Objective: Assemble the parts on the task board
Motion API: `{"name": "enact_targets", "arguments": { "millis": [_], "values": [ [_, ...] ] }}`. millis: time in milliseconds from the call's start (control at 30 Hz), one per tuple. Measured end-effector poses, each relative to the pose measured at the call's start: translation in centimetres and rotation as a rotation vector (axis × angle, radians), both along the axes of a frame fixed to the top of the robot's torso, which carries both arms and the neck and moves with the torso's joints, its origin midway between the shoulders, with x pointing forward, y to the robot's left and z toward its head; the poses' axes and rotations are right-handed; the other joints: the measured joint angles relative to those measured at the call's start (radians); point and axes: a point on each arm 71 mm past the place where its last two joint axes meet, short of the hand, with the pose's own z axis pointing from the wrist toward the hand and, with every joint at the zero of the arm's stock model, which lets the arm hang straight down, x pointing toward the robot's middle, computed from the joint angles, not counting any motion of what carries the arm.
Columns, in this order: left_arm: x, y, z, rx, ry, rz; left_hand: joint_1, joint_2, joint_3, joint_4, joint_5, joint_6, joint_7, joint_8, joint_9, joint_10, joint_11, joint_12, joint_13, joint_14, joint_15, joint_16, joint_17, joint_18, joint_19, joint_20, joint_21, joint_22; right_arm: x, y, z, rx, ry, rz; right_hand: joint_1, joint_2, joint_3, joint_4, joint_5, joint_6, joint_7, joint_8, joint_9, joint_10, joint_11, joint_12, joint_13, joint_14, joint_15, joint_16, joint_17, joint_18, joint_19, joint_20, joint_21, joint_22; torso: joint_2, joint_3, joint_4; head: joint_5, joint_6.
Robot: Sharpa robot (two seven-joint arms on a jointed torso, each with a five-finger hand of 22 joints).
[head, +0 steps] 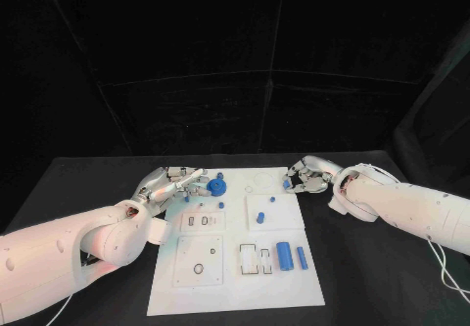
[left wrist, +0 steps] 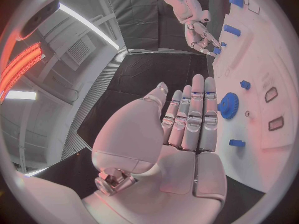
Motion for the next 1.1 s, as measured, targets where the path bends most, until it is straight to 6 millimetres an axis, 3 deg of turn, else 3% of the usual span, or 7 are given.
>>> {"name": "enact_targets", "arguments": {
  "millis": [567, 833, 1100],
  "values": [
    [0.02, 0.03, -0.02, 0.001, 0.0, 0.001, 0.0, 0.0, 0.0, 0.0, 0.0, 0.0, 0.0, 0.0, 0.0, 0.0, 0.0, 0.0, 0.0, 0.0, 0.0, 0.0, 0.0, 0.0, 0.0, 0.0, 0.0, 0.0, 0.09, 0.18, -0.07, -0.005, 0.0, 0.003, -0.013, 0.013, 0.022, -0.006, -0.011, 0.043, 0.0, 0.0, 0.0, 0.004, -0.004, 0.004, 0.0, -0.003, -0.003, 0.0, 0.0, 0.0, 0.0, 0.0, 0.0, 0.0, -0.001, 0.0005, -0.0009, -0.001, -0.003],
    [0.02, 0.04, -0.02, 0.001, 0.0, 0.001, 0.0, 0.0, 0.0, 0.0, 0.0, 0.0, 0.0, 0.0, 0.0, 0.0, 0.0, 0.0, 0.0, 0.0, 0.0, 0.0, 0.0, 0.0, 0.0, 0.0, 0.0, 0.0, 0.15, 0.32, -0.05, -0.014, -0.009, -0.003, -0.024, 0.024, 0.035, -0.007, -0.017, 0.084, -0.008, 0.009, 0.0, 0.009, -0.009, 0.004, -0.003, 0.001, -0.007, 0.0, 0.0, 0.0, 0.004, -0.004, 0.0, 0.0, -0.001, 0.0006, -0.0014, -0.001, -0.006],
    [-0.02, 0.09, -0.01, 0.001, 0.001, 0.001, 0.0, 0.0, 0.003, -0.003, 0.0, 0.0, 0.0, 0.0, 0.0, 0.0, 0.0, 0.0, -0.001, 0.0, 0.0, 0.0, 0.003, 0.0, 0.0, 0.0, 0.0, -0.001, 0.0, 0.73, 0.24, -0.025, -0.045, -0.015, -0.045, 0.041, 0.049, 0.001, 0.019, 0.093, -0.012, 0.008, -0.001, 0.011, -0.011, 0.003, -0.004, -0.003, -0.01, 0.0, 0.0, 0.0, 0.0, -0.007, 0.0, 0.0, -0.002, 0.0013, -0.0017, 0.0, -0.007]
  ]
}}
